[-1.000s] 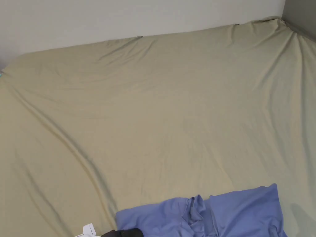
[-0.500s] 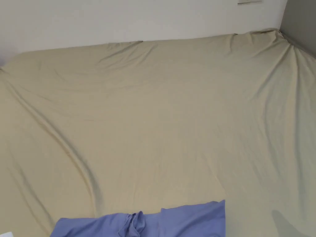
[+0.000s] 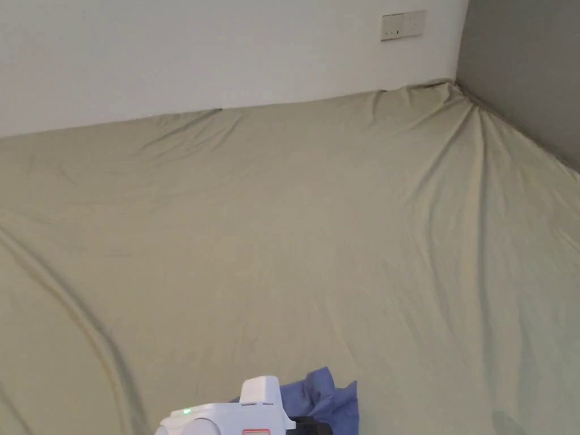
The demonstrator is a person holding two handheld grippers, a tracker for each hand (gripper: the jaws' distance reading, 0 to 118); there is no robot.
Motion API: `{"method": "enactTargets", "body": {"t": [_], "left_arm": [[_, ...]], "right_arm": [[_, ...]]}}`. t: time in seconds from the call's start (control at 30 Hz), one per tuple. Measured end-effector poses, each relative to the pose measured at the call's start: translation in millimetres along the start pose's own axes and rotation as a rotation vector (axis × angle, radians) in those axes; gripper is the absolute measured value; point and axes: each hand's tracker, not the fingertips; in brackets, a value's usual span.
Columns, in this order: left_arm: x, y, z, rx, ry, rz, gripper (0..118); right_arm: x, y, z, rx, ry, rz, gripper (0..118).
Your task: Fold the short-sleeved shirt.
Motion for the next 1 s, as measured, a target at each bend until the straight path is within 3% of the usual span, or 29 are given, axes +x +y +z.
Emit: {"method": "enactTargets", "body": {"t": [0.07, 0.13, 0.23, 0.27, 0.3, 0.33, 0.4, 0.43, 0.47, 0.57, 0.73, 0.8, 0.9, 1.0], "left_arm": [[-1, -5, -24, -0.020, 0.076, -0.008, 32], [-2, -8, -5, 0.073, -0.017, 0.097, 45], [-9, -10, 58, 0.268, -0.136, 0.126, 81], [-11, -13, 75, 0.360, -0.131, 0.119, 81], [-13, -18, 89, 0.471, -0.088, 0.110, 78], [-13, -24, 97, 0.556, -0.005, 0.102, 61], [-5, -33, 91, 0.621, 0.200, 0.004, 0], [0, -39, 80, 0.616, 0.360, -0.043, 1], [0, -42, 70, 0.588, 0.385, -0.070, 0], [17, -56, 24, 0.436, 0.221, -0.117, 0], [55, -96, -58, 0.242, 0.239, -0.308, 0], [69, -92, -58, 0.279, 0.208, -0.308, 0], [81, -81, -63, 0.208, 0.050, -0.289, 0], [89, -77, -38, 0.280, 0.082, -0.300, 0]], "right_arm": [[21, -1, 24, 0.003, -0.038, 0.005, 1], [31, -4, 34, 0.003, -0.057, 0.006, 1], [43, -10, 42, -0.004, -0.076, -0.013, 1], [48, -10, 43, -0.012, -0.078, -0.028, 1], [52, -11, 43, -0.013, -0.079, -0.039, 1], [55, -14, 42, -0.017, -0.075, -0.056, 1], [55, -18, 38, -0.022, -0.058, -0.088, 1], [55, -19, 36, -0.022, -0.045, -0.105, 1], [54, -20, 35, -0.021, -0.040, -0.106, 1], [54, -18, 35, -0.021, -0.034, -0.089, 1], [55, -17, 43, -0.012, -0.063, -0.075, 1], [51, -14, 46, -0.015, -0.078, -0.063, 1], [47, -15, 46, -0.031, -0.089, -0.052, 1], [44, -13, 41, -0.038, -0.085, -0.046, 0]]}}
